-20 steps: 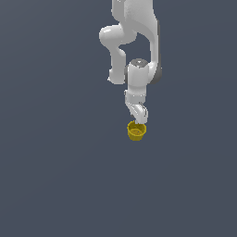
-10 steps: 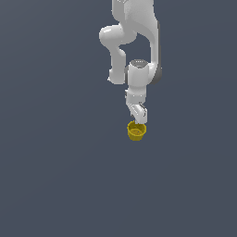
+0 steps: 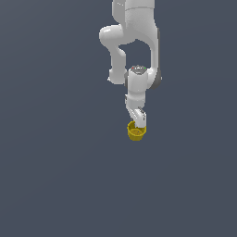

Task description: Pick up the object and move it to a goal position.

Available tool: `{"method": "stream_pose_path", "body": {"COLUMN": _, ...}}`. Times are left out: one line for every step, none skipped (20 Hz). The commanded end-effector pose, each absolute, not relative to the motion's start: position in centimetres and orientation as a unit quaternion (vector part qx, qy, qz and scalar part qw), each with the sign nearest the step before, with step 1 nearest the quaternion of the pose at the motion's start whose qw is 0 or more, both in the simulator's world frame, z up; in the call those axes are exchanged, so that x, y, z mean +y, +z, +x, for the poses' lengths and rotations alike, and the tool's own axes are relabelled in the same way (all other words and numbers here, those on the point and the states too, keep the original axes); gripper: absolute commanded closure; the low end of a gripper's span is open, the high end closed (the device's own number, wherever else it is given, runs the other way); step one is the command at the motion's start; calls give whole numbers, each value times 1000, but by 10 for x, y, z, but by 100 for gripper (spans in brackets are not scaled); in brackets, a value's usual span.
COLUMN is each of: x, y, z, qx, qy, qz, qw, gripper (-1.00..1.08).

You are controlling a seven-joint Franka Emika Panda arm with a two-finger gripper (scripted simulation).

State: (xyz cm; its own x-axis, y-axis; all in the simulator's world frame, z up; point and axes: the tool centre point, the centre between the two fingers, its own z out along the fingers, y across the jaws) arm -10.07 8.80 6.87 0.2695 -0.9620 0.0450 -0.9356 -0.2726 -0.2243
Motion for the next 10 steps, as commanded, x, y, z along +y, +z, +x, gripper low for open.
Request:
{"method": "stream_pose_path", "body": {"x": 88, "y": 66, "z": -99, "qx": 598, "qy": -86, "qz": -793, "qw": 77, "gripper": -20}}
{"method": "stream_pose_path", "body": {"x": 88, "y": 65, "z": -99, "qx": 598, "qy": -86, "qz": -793, "qw": 77, "gripper": -20}}
{"method": "stream_pose_path", "body": {"x": 88, "y": 65, "z": -99, "qx": 598, "qy": -86, "qz": -793, "qw": 77, "gripper": 108}}
{"method": "stream_pose_path", "body": {"x": 88, "y": 65, "z": -99, "qx": 598, "qy": -86, "qz": -793, "qw": 77, "gripper": 108}}
{"method": "stream_pose_path", "body": {"x": 88, "y": 65, "z": -99, "qx": 598, "qy": -86, "qz": -793, "qw": 77, "gripper": 108}}
{"method": "stream_pose_path", "body": {"x": 88, "y": 65, "z": -99, "qx": 598, "qy": -86, "qz": -793, "qw": 77, "gripper": 108}}
{"method": "stream_pose_path", "body": {"x": 88, "y": 65, "z": -99, "qx": 598, "qy": -86, "qz": -793, "qw": 77, "gripper": 108}}
{"method": "stream_pose_path", "body": {"x": 88, "y": 65, "z": -99, "qx": 598, "qy": -86, "qz": -793, "qw": 77, "gripper": 108}}
{"method": "stream_pose_path", "body": {"x": 88, "y": 65, "z": -99, "qx": 598, "qy": -86, "qz": -793, "qw": 77, "gripper": 108}}
{"method": "stream_pose_path", "body": {"x": 88, "y": 65, "z": -99, "qx": 598, "qy": -86, "qz": -793, "qw": 77, "gripper": 108}}
